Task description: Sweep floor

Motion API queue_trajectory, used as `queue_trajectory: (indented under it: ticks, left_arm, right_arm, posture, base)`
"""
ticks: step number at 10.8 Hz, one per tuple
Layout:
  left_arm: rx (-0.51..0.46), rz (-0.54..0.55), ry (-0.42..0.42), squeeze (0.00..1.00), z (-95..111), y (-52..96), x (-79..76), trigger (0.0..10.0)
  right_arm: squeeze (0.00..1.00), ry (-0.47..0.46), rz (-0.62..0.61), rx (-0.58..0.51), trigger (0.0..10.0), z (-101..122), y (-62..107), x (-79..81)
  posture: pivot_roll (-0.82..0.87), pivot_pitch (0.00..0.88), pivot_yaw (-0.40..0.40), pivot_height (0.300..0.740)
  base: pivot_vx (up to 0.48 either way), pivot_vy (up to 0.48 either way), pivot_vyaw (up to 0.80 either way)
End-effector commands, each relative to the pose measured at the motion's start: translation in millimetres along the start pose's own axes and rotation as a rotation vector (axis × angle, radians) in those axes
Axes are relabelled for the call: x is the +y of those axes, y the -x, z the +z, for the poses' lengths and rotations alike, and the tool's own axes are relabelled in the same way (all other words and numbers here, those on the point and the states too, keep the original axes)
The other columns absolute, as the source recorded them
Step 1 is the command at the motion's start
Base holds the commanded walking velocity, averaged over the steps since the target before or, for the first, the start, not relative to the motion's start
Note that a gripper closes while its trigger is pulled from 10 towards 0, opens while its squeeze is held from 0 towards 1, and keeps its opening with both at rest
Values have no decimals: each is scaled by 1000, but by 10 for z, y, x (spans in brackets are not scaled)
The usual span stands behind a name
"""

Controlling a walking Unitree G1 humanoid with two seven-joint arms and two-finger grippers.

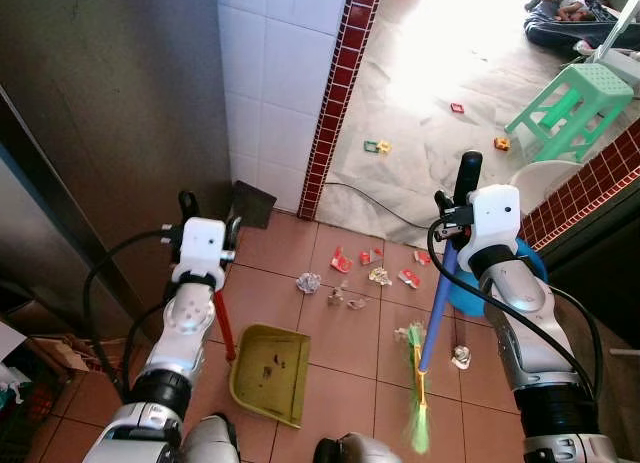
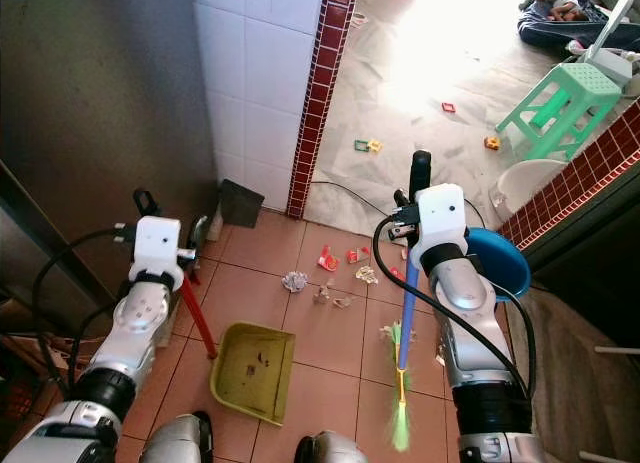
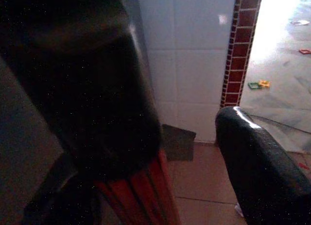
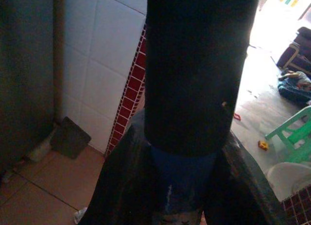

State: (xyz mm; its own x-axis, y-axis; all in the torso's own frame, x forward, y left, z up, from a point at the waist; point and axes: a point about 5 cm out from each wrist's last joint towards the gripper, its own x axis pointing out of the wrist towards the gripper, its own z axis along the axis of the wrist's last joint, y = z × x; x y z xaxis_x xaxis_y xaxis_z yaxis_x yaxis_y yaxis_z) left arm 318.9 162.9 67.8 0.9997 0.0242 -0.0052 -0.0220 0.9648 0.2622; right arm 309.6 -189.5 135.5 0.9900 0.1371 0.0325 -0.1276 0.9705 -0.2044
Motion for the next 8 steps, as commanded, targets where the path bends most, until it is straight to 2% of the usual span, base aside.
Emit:
queue_trajectory:
  ticks: [1,2,4,5,6,7,8]
  left_arm:
    - [-3,-21,-20,0,1,-6,-63,0]
    - [-2,-22,-20,0,5,-19,-68,1843]
    - [-10,-27,-28,0,27,-42,-80,2667]
    - [-14,-24,-30,0,35,-52,-76,1961]
    - [-15,-21,-33,0,38,-57,-70,0]
    - [-16,-16,-38,0,40,-63,-60,980]
    - [-18,-14,-46,0,42,-65,-50,2549]
  right_arm:
    - [0,34,-15,-35,10000,102,3,-68]
    - [0,36,-17,-35,10000,101,13,-76]
    - [0,38,-18,-32,10000,96,15,-84]
    - [0,37,-15,-33,10000,95,9,-72]
    - [0,36,-14,-33,10000,97,6,-68]
    - [0,36,-12,-32,10000,93,3,-64]
    - [0,35,-11,-32,10000,89,0,-62]
  posture:
    - [-120,115,-176,740]
    - [-126,113,-175,740]
    - [-124,113,-175,740]
    - [-123,112,-176,740]
    - [-122,111,-176,740]
    - [-121,111,-177,740]
    - [-119,108,-176,740]
  base:
    - [0,0,0]
    - [0,0,0]
    - [0,0,0]
    - [0,0,0]
    - [0,0,0]
    - [0,0,0]
    - [0,0,0]
